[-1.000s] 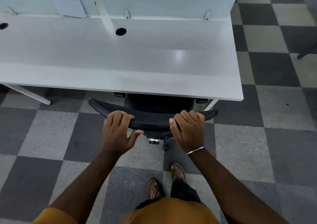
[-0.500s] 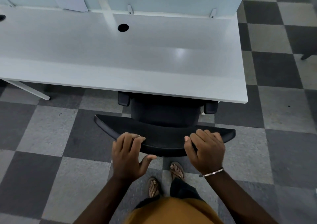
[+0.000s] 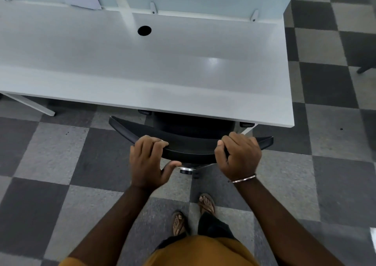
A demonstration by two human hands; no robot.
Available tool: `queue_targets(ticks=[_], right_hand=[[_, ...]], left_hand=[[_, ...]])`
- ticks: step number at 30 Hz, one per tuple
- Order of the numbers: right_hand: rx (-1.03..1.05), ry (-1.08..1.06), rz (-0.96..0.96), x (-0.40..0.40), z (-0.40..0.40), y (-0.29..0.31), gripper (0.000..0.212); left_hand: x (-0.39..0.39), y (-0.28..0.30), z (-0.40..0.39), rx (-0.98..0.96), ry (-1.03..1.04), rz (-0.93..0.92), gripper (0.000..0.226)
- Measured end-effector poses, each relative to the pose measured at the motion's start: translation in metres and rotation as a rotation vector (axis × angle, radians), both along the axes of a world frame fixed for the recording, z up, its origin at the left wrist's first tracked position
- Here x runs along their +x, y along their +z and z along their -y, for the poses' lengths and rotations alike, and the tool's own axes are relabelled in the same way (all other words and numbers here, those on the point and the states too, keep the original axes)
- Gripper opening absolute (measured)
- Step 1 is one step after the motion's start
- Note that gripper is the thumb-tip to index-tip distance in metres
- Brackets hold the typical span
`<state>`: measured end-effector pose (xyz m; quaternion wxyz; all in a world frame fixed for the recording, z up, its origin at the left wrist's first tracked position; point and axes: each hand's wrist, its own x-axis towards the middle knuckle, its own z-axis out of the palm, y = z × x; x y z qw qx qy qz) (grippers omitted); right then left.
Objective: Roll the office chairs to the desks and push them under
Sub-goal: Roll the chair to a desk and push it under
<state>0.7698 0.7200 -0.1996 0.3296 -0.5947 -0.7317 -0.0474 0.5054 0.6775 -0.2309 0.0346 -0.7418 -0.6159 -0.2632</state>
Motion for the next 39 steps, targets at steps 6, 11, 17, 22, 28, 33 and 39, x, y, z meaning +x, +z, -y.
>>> queue_targets(ticks=[6, 11, 17, 22, 28, 33, 39], right_hand=[[0.021, 0.034, 0.016, -0.009, -0.008, -0.002, 0.034], [-0.004, 0.058, 0.01, -0.006, -0.009, 0.0, 0.034], [-0.04, 0.072, 0.027, -0.013, 0.004, 0.002, 0.035], [-0.016, 0.073, -0.022, -0.002, -0.011, 0.006, 0.036], [-0.079, 0.146, -0.065, -0.01, 0.007, 0.009, 0.037], [-0.077, 0.374, -0.188, -0.043, 0.006, 0.027, 0.038], [-0.105, 0.596, -0.247, -0.113, 0.003, 0.043, 0.036]], left_hand=[[-0.013, 0.007, -0.013, -0.049, -0.015, -0.018, 0.071], [-0.006, 0.018, -0.008, -0.034, 0.029, -0.059, 0.063], [-0.061, 0.027, -0.015, -0.177, -0.044, -0.244, 0.085], [-0.056, 0.039, -0.032, -0.108, -0.093, -0.237, 0.083], [-0.052, 0.03, -0.006, -0.168, -0.021, -0.168, 0.083], [-0.04, 0.035, 0.004, -0.242, 0.03, -0.061, 0.09], [-0.043, 0.039, 0.04, -0.269, 0.075, 0.136, 0.086]])
